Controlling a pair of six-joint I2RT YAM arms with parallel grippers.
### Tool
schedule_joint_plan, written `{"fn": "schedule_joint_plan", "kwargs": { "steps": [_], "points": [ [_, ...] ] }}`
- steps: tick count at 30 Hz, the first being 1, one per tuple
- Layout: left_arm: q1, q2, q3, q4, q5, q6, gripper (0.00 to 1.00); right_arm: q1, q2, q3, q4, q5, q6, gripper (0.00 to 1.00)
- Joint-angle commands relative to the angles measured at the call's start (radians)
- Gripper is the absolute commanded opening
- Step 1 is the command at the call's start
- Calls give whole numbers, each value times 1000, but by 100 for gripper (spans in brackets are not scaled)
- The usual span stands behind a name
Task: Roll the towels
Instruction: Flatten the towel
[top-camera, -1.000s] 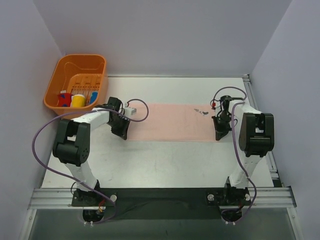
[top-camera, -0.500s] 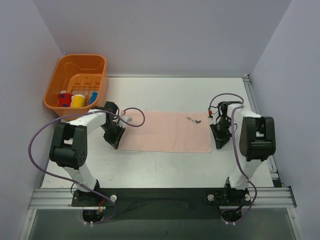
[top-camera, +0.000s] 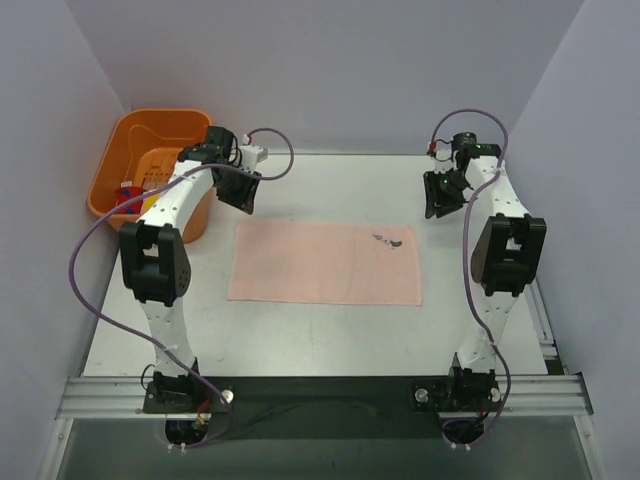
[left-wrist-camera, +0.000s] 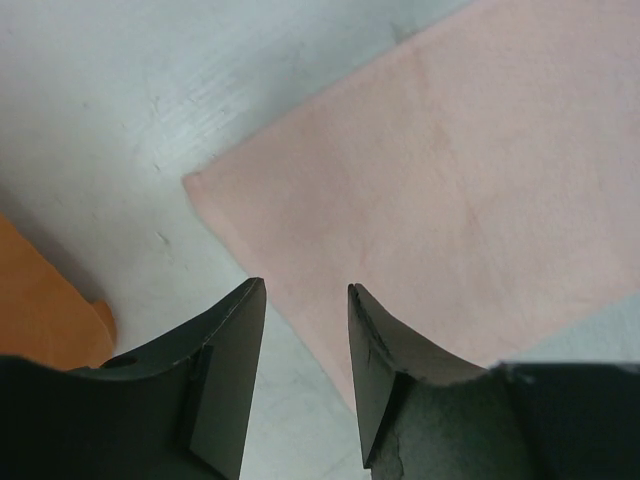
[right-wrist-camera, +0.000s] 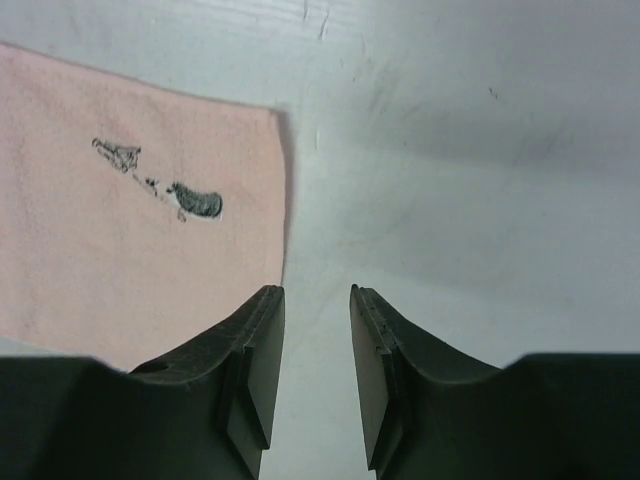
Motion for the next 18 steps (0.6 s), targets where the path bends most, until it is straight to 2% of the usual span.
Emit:
{"fn": "schedule_joint_plan", "kwargs": {
  "steps": [1, 8, 18],
  "points": [
    [34, 160, 147, 28, -60, -57, 48, 12, 147, 133, -47, -17, 43, 33],
    [43, 319, 298, 25, -141, -57, 47, 26, 293, 294, -39, -46, 80, 36],
    [66, 376, 271, 27, -166, -57, 47, 82, 359, 282, -36, -8, 88, 38]
  ]
}}
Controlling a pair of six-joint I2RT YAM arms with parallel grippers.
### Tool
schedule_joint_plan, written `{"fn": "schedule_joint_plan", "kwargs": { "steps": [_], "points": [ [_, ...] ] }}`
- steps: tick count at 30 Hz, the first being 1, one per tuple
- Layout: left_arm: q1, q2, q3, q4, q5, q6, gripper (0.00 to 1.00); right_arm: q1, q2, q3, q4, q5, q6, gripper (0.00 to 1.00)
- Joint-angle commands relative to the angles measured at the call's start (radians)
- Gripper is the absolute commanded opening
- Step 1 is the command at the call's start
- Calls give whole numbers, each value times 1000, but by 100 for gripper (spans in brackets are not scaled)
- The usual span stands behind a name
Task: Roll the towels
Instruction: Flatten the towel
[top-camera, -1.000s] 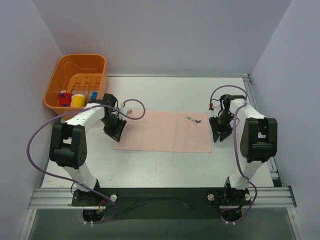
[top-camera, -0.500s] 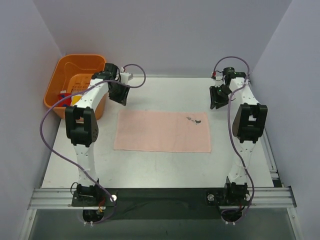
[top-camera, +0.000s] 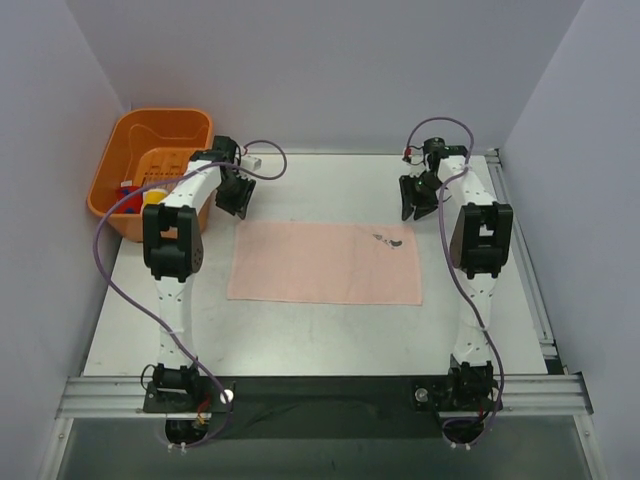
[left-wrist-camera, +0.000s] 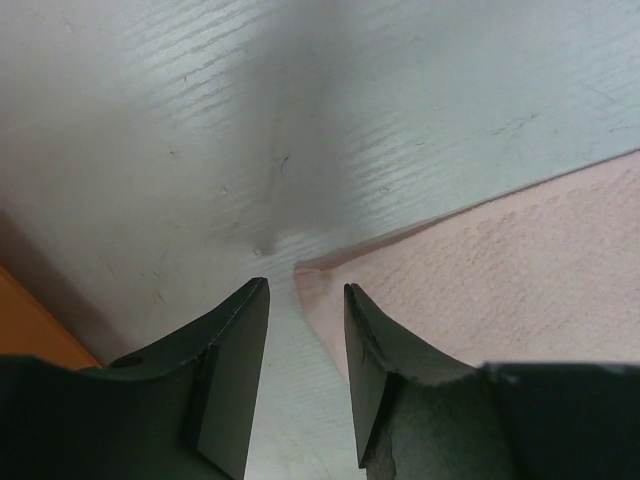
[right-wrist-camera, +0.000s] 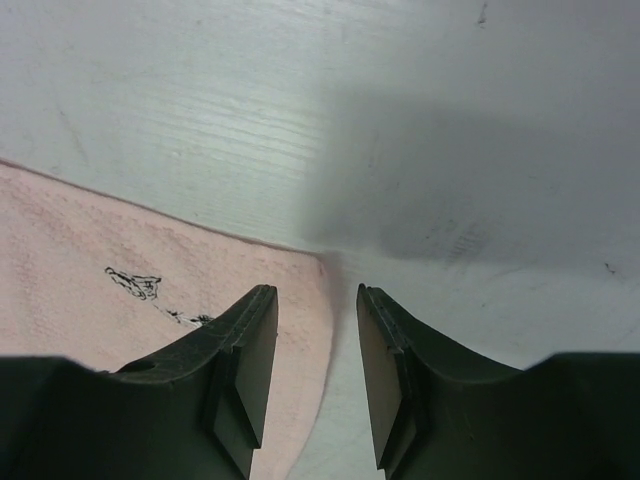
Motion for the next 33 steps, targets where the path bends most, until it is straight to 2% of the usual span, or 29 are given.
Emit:
{"fn": "schedule_joint_plan", "kwargs": {
  "steps": [1, 10, 15, 20, 33],
  "points": [
    [17, 0, 19, 9, -18, -9, 47, 16, 19, 6, -42, 18, 11, 37],
    [22, -1, -13, 18, -25, -2, 47, 33, 16, -56, -41, 41, 0, 26],
    [23, 12, -21, 28, -19, 8, 45, 33, 19, -69, -39, 63, -4, 10],
    [25, 19, -24, 41, -7, 19, 41, 32, 16, -68, -33, 84, -4, 1],
    [25, 14, -8, 49, 62, 10, 44, 30, -10, -69, -14, 78, -11, 0]
  ]
}}
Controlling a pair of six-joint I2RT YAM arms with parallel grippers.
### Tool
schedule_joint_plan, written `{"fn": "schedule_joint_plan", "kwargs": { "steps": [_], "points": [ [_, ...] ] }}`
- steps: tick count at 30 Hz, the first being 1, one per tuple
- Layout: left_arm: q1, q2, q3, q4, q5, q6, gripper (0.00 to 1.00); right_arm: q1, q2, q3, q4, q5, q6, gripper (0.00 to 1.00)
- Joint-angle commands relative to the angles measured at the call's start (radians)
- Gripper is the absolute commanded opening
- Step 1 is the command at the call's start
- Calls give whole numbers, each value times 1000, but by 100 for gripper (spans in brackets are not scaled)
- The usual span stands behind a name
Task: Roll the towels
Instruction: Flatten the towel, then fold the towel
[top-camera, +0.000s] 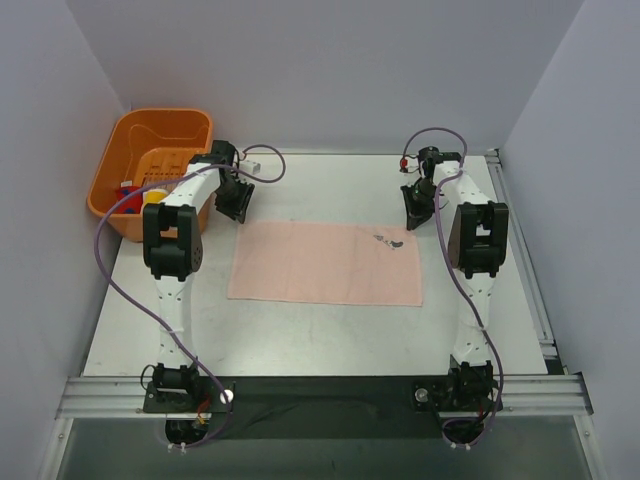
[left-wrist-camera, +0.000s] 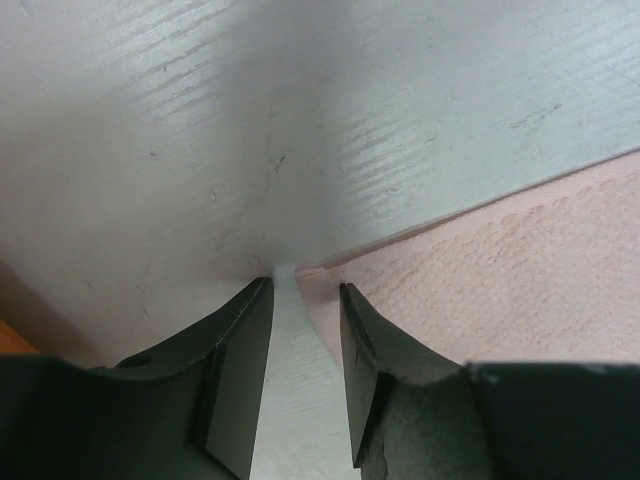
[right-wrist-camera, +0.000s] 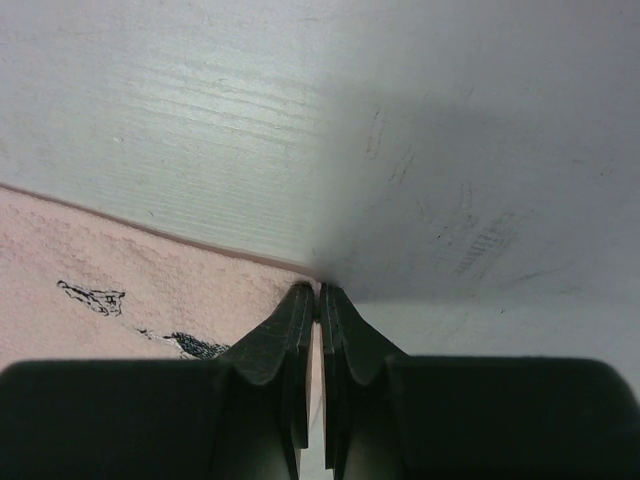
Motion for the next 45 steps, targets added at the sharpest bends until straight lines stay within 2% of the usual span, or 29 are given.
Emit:
{"fn": "schedule_joint_plan", "kwargs": {
  "steps": [1, 6, 13, 15, 27, 33, 37, 45],
  "points": [
    [9, -1, 18, 35, 38, -2, 43, 1, -26, -4, -19, 15, -9, 0],
    [7, 23, 10, 37, 37, -2, 40, 3, -32, 4, -11, 15, -12, 0],
    [7, 20, -10, 37, 53, -7, 13, -5, -35, 19, -8, 16, -17, 0],
    [10, 11, -5, 40, 55, -7, 0, -8, -38, 28, -6, 18, -20, 0],
    [27, -85, 4, 84, 96, -16, 0, -42, -93, 79, -2, -10, -52, 0],
    [35, -165, -29, 86, 170, 33, 0, -55, -177, 42, -3, -69, -78, 0],
    [38, -253, -131, 87, 224, 97, 0, -55, -251, -54, -5, -97, -111, 0],
    [65, -487, -449, 81, 305, 250, 0, -63, -423, -284, -12, -114, -178, 0]
  ]
}}
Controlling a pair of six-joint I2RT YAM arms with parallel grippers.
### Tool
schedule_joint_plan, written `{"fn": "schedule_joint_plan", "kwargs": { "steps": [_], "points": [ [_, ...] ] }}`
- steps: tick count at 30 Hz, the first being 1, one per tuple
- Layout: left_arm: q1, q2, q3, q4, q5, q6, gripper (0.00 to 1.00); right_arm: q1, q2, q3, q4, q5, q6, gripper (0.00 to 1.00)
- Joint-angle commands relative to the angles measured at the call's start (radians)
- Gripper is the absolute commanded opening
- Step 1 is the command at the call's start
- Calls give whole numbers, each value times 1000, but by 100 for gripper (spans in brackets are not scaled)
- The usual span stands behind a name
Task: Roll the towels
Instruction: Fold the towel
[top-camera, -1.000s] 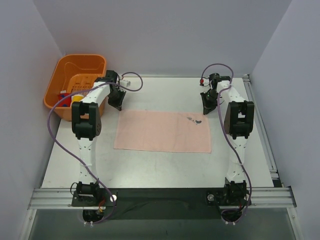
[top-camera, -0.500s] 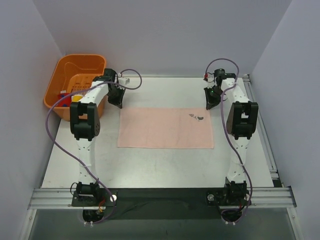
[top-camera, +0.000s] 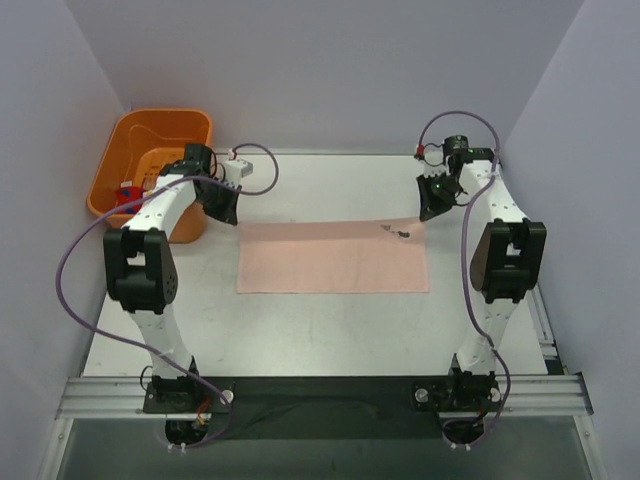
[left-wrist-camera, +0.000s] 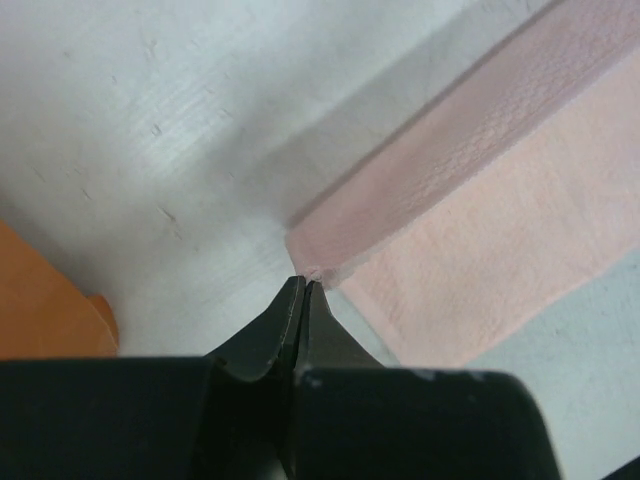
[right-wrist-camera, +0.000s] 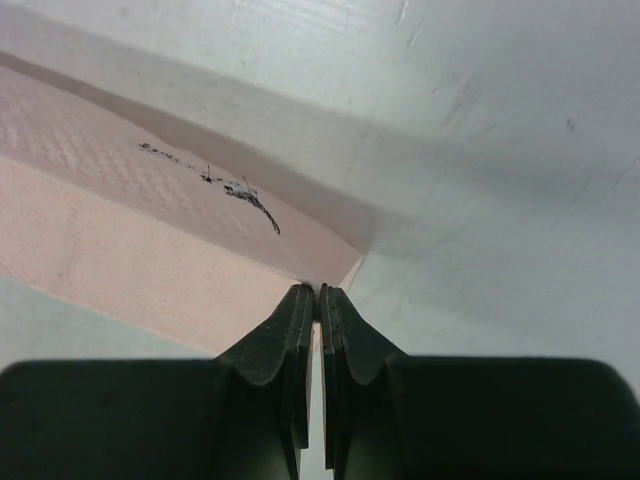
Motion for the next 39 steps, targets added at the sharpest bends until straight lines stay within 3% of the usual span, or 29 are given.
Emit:
{"fn": "schedule_joint_plan", "kwargs": {
  "steps": [1, 10, 22, 29, 39],
  "points": [
    [27, -109, -112, -1, 78, 113, 0, -9, -92, -100, -47, -25, -55, 0],
    [26, -157, -310, -65, 105, 171, 0, -9, -119, -292, -115, -57, -110, 0],
    [24, -20, -220, -57, 66, 72, 0, -32, 42, -219, -180, -22, -130, 0],
    [26, -123, -226, -110, 101, 89, 0, -34, -138, -292, -178, -48, -205, 0],
    [26, -218, -365, -165, 69, 145, 0, -34, -160, -387, -188, 22, -280, 0]
  ]
}}
